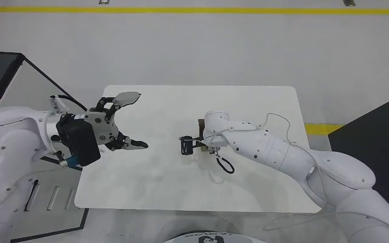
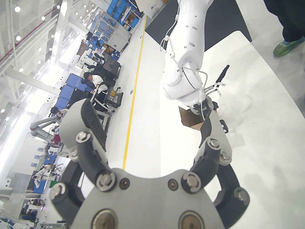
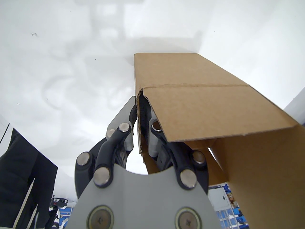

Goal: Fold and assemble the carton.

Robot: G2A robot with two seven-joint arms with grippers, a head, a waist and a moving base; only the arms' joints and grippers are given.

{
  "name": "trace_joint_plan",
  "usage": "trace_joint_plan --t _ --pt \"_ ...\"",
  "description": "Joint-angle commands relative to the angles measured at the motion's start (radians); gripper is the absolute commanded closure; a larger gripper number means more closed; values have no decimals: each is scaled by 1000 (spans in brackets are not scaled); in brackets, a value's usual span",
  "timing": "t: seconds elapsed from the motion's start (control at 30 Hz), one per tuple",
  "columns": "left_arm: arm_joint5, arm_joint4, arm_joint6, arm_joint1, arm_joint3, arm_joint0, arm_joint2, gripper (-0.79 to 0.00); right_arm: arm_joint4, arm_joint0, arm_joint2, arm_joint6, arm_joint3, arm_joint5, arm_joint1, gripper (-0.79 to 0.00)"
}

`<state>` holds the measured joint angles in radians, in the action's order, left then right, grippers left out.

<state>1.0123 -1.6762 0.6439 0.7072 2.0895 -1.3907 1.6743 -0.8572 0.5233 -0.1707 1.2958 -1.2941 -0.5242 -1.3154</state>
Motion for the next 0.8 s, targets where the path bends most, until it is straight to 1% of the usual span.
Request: trace_joint_plan --t 0.0,0.03,0.1,0.17,0.2,0.27,0.3,0.37,0.43,0.47,0.53,0.57,0.6,0.77 --pt "0 0 0 0 0 0 0 -785 0 0 1 -2 9 -2 -5 -18" --pt "0 0 0 0 0 0 0 -785 1 0 1 -2 12 -2 -6 -58" --pt "0 0 0 0 0 0 0 -785 -1 2 1 -3 18 -3 -10 -65" --pt "0 0 0 0 0 0 0 -785 -2 3 1 -1 24 -1 -13 -89" --pt "0 0 0 0 0 0 0 -785 -2 5 1 -1 26 -1 -15 -117" --pt "0 0 0 0 0 0 0 -785 -4 6 1 0 27 0 -17 -237" --pt "0 0 0 0 0 0 0 -785 -7 6 1 2 25 2 -18 -243" --pt "0 0 0 0 0 0 0 -785 -10 5 0 3 16 3 -19 -323" --pt "0 0 0 0 0 0 0 -785 -16 4 0 7 7 7 -18 -376" --pt "0 0 0 0 0 0 0 -785 -18 3 -1 10 0 10 -17 -428" --pt "0 0 0 0 0 0 0 -785 -25 3 -6 17 -18 17 -15 -502" --pt "0 0 0 0 0 0 0 -785 -27 4 -10 22 -27 22 -13 -526" --pt "0 0 0 0 0 0 0 -785 -32 4 -13 28 -38 28 -10 -542" --pt "0 0 0 0 0 0 0 -785 -47 12 -39 59 -106 59 9 -529"
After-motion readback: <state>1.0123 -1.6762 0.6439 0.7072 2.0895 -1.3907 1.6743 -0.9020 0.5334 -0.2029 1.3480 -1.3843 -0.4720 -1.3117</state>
